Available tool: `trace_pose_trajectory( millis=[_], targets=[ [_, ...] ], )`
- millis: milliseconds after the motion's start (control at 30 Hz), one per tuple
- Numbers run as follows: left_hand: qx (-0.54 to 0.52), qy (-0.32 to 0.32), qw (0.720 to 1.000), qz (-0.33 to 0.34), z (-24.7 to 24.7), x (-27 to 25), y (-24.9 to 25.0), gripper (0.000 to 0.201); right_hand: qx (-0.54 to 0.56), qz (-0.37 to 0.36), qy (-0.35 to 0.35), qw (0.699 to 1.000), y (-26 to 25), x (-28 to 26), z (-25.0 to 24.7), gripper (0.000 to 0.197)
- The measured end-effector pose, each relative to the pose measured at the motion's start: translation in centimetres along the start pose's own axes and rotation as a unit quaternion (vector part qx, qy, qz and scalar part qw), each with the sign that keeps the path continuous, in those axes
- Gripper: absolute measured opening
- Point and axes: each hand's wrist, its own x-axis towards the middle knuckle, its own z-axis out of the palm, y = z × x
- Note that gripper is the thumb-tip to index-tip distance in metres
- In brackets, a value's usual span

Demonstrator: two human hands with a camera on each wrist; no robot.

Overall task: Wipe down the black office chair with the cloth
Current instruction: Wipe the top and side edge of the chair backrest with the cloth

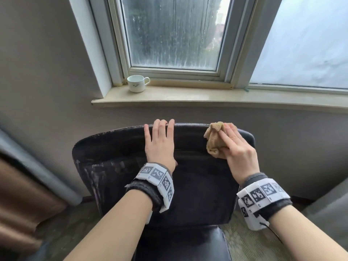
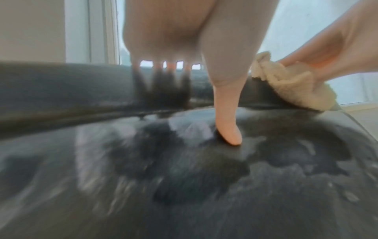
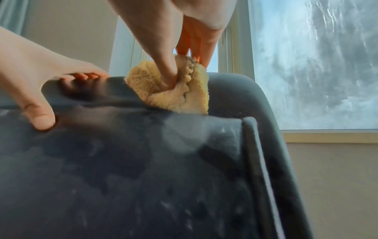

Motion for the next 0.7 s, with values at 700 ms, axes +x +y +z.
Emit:
trace_pose_trajectory(
  millis=[700],
  targets=[
    [-0.003,0.014,0.995,0.102,-0.7,0.9,7.1,0.116,0.170,0.233,0.089,0.953,3.4,-0.1,-2.2,0.043]
  ],
)
